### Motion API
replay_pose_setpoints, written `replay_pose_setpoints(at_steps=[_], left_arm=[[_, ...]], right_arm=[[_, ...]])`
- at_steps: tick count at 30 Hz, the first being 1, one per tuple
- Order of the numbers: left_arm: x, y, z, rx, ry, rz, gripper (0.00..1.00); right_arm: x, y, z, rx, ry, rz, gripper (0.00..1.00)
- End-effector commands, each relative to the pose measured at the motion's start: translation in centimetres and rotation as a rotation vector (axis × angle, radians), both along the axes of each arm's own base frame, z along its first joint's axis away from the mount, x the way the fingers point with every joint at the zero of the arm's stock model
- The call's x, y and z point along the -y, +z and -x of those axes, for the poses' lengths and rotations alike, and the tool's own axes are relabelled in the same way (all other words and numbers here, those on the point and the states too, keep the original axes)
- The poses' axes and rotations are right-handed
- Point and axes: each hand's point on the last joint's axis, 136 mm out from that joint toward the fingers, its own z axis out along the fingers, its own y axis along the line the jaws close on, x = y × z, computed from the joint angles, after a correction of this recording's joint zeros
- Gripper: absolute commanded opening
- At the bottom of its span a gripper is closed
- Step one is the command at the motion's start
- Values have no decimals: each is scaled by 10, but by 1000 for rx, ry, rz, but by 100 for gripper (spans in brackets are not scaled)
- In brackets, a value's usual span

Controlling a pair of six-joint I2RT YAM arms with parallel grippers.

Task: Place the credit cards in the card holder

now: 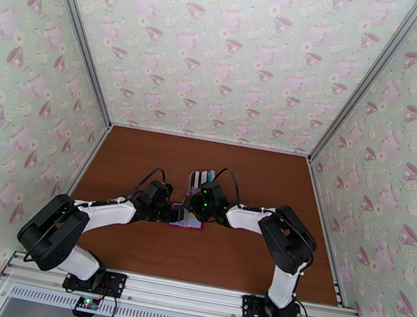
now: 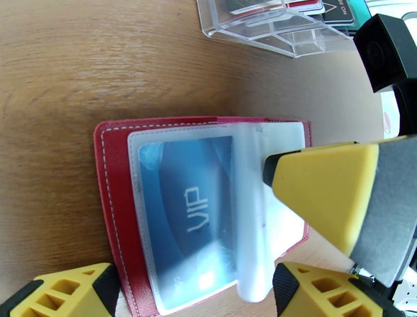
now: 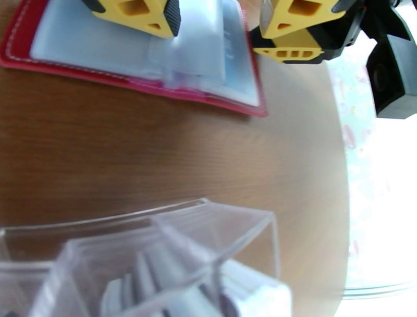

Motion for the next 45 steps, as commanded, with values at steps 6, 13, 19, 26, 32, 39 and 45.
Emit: replay_pose_setpoints(at_steps=[6, 13, 19, 26, 32, 39, 45], left_arm=[[2, -18, 18, -69, -33, 15, 88], [0, -26, 20, -90, -32, -5, 89], [-6, -36, 22, -118, -22, -44, 86], [-9, -53, 29, -154, -20, -68, 85], [-10, -62, 32, -167, -23, -85, 85], [-9, -70, 34, -182, -26, -93, 83], [-3, -72, 36, -180, -41, -80, 83]], right_arm=[[-8, 0, 13, -95, -26, -116, 46], [-15, 3, 12, -113, -31, -181, 46], [-17, 6, 10, -113, -40, -203, 46], [-18, 17, 4, -101, -47, -239, 47], [-18, 23, 2, -98, -48, -253, 47], [-14, 29, -2, -87, -58, -263, 47], [-12, 28, -2, -88, -60, -263, 47]])
